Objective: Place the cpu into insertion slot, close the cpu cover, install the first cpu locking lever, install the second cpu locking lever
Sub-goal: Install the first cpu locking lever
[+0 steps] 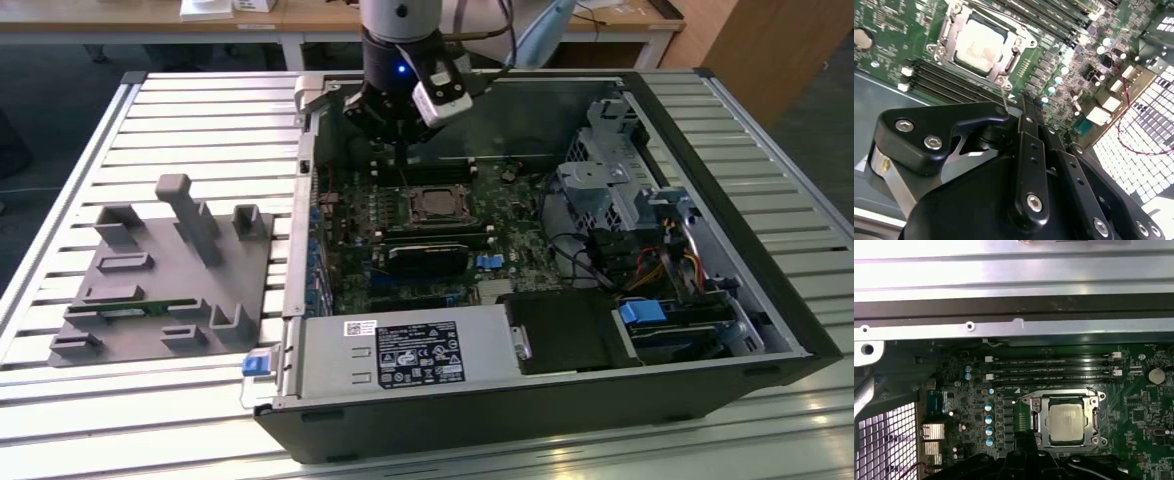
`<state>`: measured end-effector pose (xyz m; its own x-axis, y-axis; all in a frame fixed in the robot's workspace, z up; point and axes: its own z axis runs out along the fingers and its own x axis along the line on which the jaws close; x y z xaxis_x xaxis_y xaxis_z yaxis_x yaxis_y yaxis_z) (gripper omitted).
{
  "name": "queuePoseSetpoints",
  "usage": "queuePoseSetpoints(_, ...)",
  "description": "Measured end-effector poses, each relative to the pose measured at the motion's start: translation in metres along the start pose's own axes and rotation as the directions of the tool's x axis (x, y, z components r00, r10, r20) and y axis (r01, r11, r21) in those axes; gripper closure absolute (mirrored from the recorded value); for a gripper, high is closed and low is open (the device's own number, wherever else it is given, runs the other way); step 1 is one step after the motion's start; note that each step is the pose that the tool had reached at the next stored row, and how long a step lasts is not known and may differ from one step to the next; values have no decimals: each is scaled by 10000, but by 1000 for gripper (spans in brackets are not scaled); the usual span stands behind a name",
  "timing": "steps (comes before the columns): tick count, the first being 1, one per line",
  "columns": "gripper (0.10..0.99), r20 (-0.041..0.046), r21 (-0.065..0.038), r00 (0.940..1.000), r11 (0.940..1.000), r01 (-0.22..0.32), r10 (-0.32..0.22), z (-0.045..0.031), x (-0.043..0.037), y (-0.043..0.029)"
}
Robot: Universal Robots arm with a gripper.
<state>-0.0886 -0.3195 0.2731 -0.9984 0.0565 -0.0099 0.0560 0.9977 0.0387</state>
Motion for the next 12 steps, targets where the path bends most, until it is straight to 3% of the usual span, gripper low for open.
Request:
queuePoseSetpoints(6,980,16,0,10000,10000,49,-49,55,85,-3)
queuePoseSetpoints(12,980,-4,-4,9985,9985,548,-548,95,98,14)
